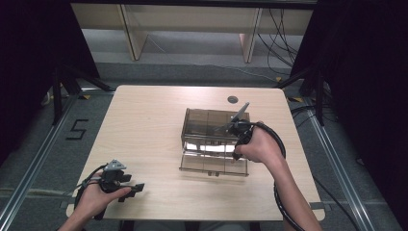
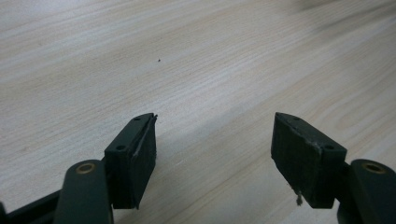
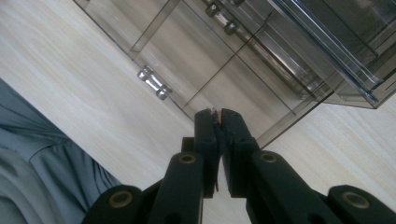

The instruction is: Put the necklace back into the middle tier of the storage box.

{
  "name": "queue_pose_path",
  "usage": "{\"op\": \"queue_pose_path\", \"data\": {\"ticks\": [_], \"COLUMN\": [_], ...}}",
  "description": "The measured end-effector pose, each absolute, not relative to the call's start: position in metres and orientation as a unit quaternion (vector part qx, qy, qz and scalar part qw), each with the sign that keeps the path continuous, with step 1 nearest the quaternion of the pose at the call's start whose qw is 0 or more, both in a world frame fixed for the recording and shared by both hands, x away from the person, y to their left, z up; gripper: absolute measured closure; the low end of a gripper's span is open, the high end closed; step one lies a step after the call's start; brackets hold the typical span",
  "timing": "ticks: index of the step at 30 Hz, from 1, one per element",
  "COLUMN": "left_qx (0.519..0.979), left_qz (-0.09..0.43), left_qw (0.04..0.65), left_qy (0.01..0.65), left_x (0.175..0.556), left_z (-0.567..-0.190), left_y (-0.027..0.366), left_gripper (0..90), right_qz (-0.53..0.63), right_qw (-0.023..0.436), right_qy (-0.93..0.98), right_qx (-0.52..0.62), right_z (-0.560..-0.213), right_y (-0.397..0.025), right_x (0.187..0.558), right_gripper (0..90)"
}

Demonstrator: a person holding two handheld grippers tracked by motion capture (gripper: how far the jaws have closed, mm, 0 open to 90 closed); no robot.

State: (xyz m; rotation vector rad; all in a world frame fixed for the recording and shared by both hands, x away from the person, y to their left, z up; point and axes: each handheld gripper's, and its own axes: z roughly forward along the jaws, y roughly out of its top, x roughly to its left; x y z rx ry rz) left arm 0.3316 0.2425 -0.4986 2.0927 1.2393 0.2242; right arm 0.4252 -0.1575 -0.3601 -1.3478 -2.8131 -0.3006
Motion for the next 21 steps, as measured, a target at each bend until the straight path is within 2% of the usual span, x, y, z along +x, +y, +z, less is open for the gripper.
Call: {"op": "queue_pose_path", "data": {"ticks": [21], "left_qx": [0.808], "left_qz": [0.079], "left_qw": [0.342], "left_qy": [0.473], "left_x": [0.331], "left_z": [-0.499], "left_y": [0.242], "left_gripper": [30.9], "right_qz": [-0.074], "right_qw": [0.006], "right_qy": [-0.891], "right_qx": [-0.448], "right_z": [-0.387], "right_y": [-0.162], "right_x": [0.437], "right_gripper": [86.1]}}
